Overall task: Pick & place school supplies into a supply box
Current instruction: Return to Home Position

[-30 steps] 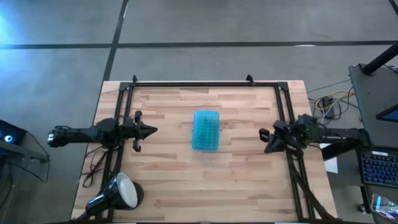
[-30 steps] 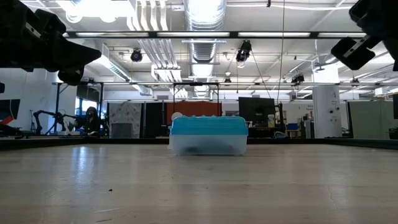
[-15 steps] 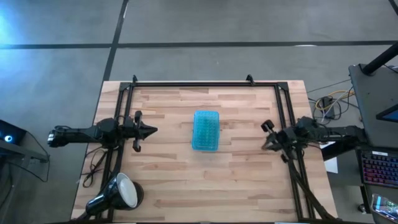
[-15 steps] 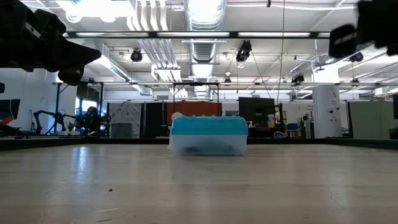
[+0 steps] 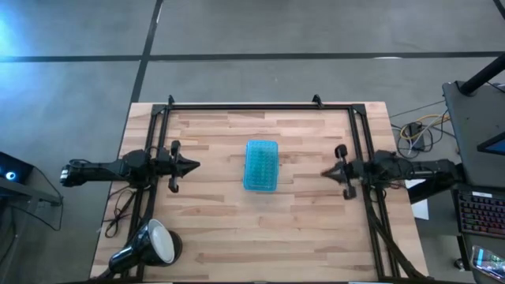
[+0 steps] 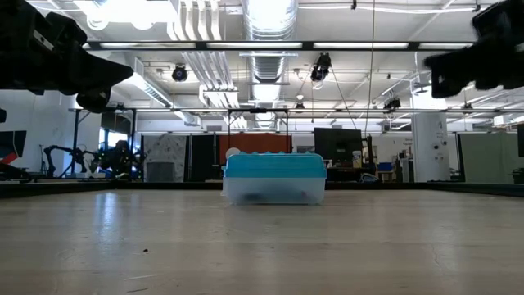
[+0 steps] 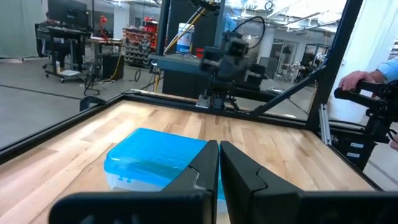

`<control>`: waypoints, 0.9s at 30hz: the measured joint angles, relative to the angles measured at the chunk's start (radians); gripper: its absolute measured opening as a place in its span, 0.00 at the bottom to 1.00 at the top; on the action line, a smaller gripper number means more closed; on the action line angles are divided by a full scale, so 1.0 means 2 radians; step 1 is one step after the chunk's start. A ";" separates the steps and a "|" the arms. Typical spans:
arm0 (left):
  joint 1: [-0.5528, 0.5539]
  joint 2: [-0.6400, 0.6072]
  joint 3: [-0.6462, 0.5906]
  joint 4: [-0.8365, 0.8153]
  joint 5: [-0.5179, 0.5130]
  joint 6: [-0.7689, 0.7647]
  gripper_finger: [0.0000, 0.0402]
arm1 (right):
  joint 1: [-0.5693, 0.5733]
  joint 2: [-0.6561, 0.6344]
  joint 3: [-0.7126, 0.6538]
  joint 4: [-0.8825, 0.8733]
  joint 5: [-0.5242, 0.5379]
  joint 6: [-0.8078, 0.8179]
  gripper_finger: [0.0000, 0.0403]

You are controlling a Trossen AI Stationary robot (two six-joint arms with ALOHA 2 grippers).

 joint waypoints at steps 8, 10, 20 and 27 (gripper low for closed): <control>0.000 0.001 0.000 -0.001 0.000 -0.004 0.00 | 0.015 0.000 0.000 -0.004 0.144 -0.025 0.03; 0.000 0.001 0.000 -0.001 0.000 -0.005 0.00 | 0.017 0.000 0.000 -0.004 0.144 -0.021 0.03; 0.000 0.001 0.000 -0.001 0.000 -0.005 0.00 | 0.017 0.000 0.000 -0.006 0.130 0.006 0.03; 0.000 0.001 0.000 -0.002 0.000 -0.005 0.00 | 0.017 0.000 0.000 -0.007 0.121 0.033 0.03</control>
